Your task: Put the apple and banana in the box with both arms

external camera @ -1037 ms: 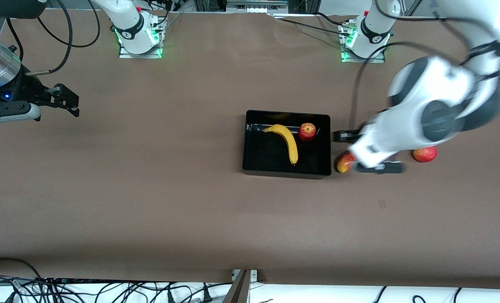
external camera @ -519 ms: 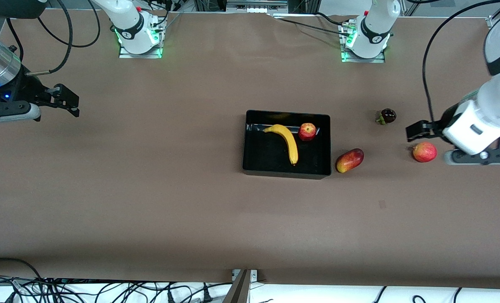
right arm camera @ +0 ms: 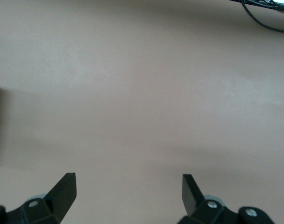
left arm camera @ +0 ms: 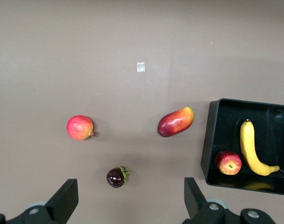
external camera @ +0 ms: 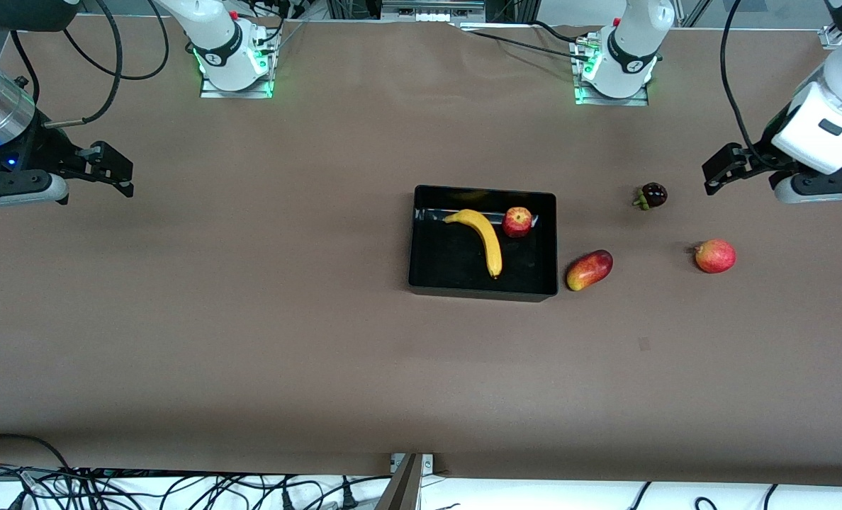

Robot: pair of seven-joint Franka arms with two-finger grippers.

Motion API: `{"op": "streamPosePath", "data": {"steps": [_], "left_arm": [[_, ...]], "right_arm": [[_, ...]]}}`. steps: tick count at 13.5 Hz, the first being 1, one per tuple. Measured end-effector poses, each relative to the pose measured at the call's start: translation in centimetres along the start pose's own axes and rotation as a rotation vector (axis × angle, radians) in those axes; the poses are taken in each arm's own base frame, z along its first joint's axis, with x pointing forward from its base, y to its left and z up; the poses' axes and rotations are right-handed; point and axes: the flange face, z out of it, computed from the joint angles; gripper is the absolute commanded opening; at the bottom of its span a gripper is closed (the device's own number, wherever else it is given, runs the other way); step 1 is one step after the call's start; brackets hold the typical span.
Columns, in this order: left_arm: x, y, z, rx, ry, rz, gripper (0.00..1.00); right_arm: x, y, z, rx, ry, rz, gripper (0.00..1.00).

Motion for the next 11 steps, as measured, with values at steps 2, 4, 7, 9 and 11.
{"op": "streamPosePath", "data": {"steps": [2,4,7,9,11], "left_arm": [[0.16,0.15,0.71,0.001,-0.010,0.002,1.00],[0.14,0.11,0.76,0.002,-0.013,0.002,1.00],[-0.19,-0.07,1.04,0.008,-0.045,0.000,1.00],[-0.28,-0.18,1.11,0.006,-0.055,-0.003,1.00],[-0.30,-0.22,1.13,0.004,-0.057,-0.004,1.00]], "right_arm": [[0.00,0.00,0.00,0.000,0.000,0.000,1.00],[0.03,-0.05,-0.02,0.000,0.003,-0.001,1.00],[0.07,-0.14,-0.05,0.000,0.006,-0.002,1.00],[0.07,-0.13,-0.05,0.000,0.006,-0.002,1.00],[0.06,0.06,-0.03,0.000,0.005,0.001,1.00]]}}
